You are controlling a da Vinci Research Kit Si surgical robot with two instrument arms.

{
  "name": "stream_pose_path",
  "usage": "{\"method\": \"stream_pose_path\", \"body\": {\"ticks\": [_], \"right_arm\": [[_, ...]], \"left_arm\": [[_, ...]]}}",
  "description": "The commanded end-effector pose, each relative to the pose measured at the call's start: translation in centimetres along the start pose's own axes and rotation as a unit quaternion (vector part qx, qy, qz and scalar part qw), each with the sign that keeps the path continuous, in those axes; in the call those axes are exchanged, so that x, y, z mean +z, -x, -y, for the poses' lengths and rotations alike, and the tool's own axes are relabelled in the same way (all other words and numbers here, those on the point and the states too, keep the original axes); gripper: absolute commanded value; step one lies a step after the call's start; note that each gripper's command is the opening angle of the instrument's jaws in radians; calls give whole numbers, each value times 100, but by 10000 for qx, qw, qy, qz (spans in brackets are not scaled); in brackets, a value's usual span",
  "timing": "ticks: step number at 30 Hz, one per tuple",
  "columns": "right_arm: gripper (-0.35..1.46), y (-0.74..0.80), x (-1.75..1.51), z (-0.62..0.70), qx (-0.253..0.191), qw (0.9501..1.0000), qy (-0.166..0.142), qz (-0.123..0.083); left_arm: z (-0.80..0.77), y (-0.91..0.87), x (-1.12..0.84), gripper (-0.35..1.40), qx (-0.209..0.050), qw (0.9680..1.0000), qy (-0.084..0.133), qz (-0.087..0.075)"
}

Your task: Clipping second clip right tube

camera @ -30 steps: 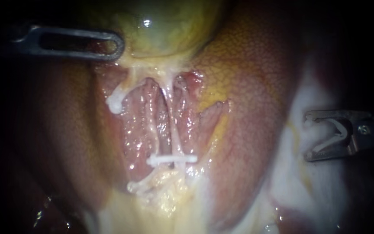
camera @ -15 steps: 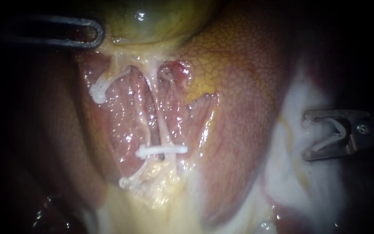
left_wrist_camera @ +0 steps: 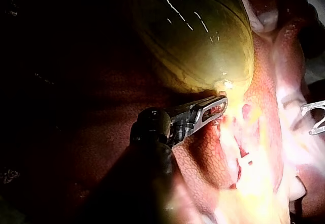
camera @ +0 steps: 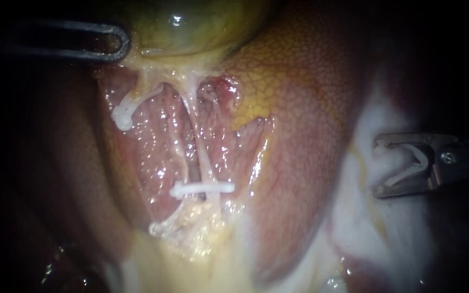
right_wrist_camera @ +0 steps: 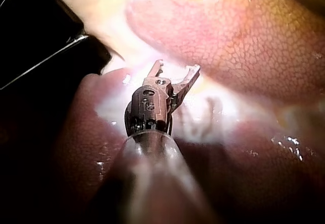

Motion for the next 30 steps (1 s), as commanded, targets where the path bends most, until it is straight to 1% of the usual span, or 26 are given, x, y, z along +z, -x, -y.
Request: {"method": "stream_pose_path", "body": {"ticks": [1, 4, 5, 13, 19, 21, 27, 30], "right_arm": [[50, -4, 1, 1, 12, 9999, -107, -129], [50, -12, 4, 3, 44, 9993, -102, -353], [50, -15, 5, 3, 51, 9992, -114, -390], [50, -44, 22, 8, 88, 9982, -309, -501], [50, -61, 37, 11, 67, 9970, -409, -653], [50, -66, 42, 11, 92, 9958, -392, -825], [50, -78, 54, 11, 272, 9930, -505, -1030], [50, -85, 61, 10, 515, 9899, -575, -1187]], "left_arm": [[0, 0, 0, -35, 1, 10000, -1, -1], [0, 0, 0, -35, 1, 10000, -1, -1], [0, 0, 0, -35, 1, 10000, -1, -1], [1, 0, 1, -35, 1, 10000, 3, 2], [1, -1, 2, -35, 0, 10000, 8, 4], [2, -1, 2, -35, 0, 10000, 10, 6], [2, -2, 3, -35, 1, 10000, 15, 9], [3, -2, 3, -35, 0, 10000, 16, 10]]}}
